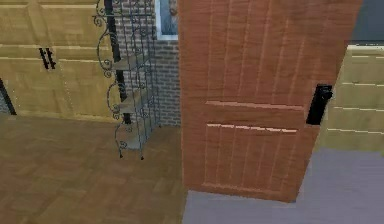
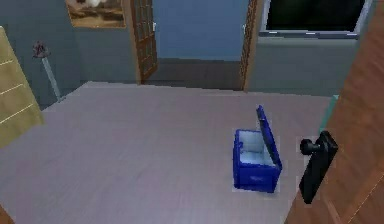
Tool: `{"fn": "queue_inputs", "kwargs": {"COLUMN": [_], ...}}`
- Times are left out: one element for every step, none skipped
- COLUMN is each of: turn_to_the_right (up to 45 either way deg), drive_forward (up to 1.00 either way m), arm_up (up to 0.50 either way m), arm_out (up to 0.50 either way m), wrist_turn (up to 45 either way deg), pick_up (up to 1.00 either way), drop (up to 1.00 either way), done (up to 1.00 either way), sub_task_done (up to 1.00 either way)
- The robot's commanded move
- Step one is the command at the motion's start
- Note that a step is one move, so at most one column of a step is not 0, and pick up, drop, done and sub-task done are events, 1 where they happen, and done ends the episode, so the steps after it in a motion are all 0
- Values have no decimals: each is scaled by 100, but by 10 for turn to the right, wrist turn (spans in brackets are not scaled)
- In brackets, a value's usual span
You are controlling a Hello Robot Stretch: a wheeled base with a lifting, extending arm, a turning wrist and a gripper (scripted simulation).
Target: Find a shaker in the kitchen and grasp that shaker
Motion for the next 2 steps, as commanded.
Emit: {"fn": "queue_inputs", "kwargs": {"turn_to_the_right": [0,-450], "drive_forward": [25,0], "arm_up": [0,0], "arm_out": [0,0], "wrist_turn": [0,0], "pick_up": [0,0], "drop": [0,0], "done": [0,0], "sub_task_done": [0,0]}}
